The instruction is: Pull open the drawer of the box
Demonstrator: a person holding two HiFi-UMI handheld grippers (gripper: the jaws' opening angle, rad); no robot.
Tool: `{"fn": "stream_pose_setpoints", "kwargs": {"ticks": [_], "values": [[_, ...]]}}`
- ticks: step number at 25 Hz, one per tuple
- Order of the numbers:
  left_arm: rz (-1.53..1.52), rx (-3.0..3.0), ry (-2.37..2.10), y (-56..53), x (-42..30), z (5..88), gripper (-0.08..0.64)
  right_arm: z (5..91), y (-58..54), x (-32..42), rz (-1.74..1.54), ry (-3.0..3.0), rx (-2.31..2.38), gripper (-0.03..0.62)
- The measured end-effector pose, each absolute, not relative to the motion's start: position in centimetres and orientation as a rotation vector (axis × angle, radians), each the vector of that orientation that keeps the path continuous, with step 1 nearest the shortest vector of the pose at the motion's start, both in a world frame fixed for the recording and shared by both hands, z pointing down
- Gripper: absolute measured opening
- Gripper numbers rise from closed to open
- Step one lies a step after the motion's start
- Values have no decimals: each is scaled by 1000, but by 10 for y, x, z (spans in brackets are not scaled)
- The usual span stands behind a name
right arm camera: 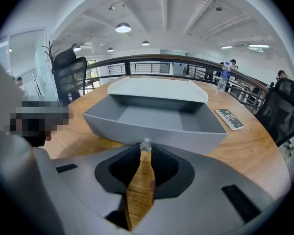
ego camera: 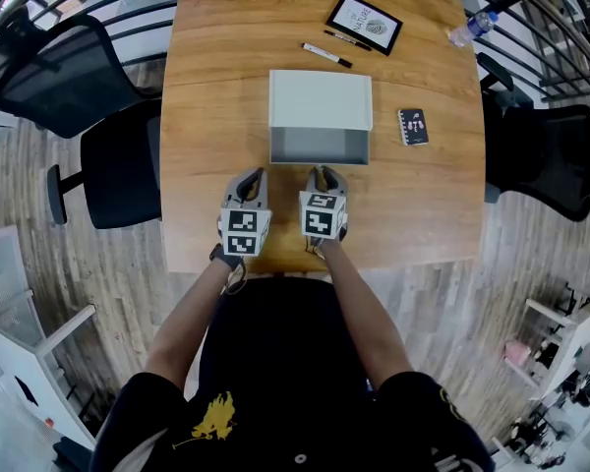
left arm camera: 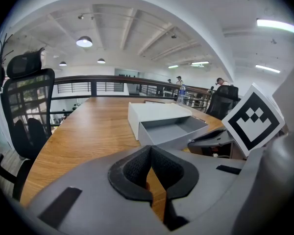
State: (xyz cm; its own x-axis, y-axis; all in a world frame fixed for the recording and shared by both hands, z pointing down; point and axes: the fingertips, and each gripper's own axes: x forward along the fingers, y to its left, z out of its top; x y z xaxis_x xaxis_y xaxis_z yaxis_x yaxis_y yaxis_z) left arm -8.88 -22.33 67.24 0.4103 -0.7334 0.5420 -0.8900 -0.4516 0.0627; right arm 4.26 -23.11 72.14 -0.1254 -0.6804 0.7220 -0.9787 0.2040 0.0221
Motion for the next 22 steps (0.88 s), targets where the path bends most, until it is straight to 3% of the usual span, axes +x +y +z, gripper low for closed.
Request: {"fn": "stream_pose_setpoints", "kwargs": {"ticks": [22], "values": [[640, 2321, -1407, -199, -87, 669, 17, 725, -199, 44, 656, -1872, 1521, 67]]}}
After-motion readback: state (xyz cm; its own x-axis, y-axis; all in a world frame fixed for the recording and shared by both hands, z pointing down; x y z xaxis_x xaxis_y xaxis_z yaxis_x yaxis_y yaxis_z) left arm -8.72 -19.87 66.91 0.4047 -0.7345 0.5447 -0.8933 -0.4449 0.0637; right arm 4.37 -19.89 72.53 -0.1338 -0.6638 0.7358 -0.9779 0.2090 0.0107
